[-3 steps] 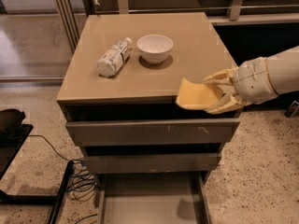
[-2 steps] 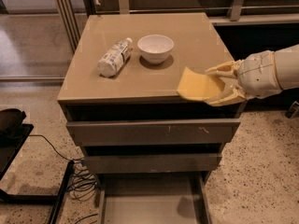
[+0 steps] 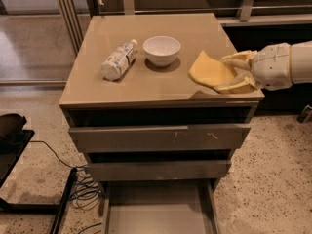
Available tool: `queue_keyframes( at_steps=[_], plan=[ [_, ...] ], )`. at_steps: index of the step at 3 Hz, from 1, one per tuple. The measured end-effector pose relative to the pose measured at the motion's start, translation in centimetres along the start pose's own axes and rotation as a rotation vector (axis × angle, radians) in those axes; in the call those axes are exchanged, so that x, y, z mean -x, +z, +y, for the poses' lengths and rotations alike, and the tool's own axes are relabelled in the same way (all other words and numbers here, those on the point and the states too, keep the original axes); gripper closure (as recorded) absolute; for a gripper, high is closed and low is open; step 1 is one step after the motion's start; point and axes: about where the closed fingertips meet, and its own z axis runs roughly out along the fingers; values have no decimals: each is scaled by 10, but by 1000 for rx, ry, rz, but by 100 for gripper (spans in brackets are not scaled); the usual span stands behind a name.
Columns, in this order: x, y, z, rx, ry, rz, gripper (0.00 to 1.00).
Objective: Pick sponge from bottom drawer and place on counter
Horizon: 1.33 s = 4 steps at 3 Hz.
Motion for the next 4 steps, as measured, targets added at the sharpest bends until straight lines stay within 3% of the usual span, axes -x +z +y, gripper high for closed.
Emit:
queue_keyframes(
  at_steps=[1, 2, 4],
  plan=[
    [-10, -4, -14, -86, 74, 62, 100],
    [-25, 2, -25, -148, 102, 104, 100],
    [-60, 23, -51, -171, 167, 129, 100]
  ],
)
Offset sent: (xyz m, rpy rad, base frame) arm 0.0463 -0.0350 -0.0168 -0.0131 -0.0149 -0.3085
